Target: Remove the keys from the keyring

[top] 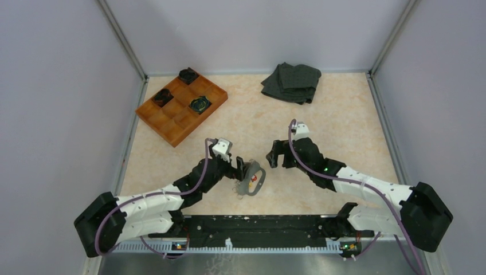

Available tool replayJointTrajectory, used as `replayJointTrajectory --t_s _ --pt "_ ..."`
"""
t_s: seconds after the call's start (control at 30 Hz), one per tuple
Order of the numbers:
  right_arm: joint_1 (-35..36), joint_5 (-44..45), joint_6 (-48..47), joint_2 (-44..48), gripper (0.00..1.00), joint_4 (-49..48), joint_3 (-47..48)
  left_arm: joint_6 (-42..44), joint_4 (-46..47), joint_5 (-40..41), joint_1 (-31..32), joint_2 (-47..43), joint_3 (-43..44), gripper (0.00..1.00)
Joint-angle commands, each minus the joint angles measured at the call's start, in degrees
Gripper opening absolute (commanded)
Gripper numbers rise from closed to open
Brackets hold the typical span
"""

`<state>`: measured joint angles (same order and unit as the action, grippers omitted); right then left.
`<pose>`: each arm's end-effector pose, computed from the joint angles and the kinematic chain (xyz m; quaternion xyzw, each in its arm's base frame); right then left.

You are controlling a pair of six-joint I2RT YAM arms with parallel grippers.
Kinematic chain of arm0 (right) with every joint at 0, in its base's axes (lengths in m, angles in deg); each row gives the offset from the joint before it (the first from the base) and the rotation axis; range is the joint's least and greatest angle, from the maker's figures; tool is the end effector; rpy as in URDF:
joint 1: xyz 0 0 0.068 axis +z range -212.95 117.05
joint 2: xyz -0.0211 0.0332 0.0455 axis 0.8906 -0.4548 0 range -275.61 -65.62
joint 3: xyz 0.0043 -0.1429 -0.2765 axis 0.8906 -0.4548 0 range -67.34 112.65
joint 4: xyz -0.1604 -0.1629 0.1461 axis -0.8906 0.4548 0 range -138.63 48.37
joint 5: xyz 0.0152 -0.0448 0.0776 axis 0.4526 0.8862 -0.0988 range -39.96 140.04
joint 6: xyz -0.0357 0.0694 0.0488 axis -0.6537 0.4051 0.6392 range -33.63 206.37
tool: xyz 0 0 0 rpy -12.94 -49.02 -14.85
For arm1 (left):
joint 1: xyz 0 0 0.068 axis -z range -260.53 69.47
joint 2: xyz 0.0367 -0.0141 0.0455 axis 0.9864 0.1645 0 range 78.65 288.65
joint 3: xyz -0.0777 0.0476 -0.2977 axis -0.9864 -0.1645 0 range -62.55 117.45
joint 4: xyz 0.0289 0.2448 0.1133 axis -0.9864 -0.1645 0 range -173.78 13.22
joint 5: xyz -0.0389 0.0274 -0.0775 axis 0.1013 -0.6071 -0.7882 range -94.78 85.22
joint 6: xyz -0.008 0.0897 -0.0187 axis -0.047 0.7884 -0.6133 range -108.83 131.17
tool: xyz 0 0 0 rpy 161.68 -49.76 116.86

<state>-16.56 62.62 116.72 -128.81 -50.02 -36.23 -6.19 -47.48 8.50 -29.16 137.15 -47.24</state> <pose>0.1954 0.1789 0.2206 -0.0668 0.8629 0.2305 0.4448 0.1637 -0.1745 0.2042 0.1606 0.7688 -0.2705 0.5568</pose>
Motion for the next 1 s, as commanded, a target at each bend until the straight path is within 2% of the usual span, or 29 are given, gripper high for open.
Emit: replayJointTrajectory --t_s 0.0,0.37,0.97 --pt "0.5 -0.2 2.0 0.0 0.99 -4.2 -0.6 -3.7 -9.0 1.9 -0.3 -2.6 4.3 0.99" --pt "0.5 1.9 -1.4 2.6 0.99 -2.7 0.4 -7.3 -19.9 4.2 -0.3 -4.1 9.8 0.99" --pt "0.5 3.8 -2.8 4.8 0.99 -0.3 1.1 -7.0 -20.9 5.5 -0.3 -1.7 11.2 0.99"
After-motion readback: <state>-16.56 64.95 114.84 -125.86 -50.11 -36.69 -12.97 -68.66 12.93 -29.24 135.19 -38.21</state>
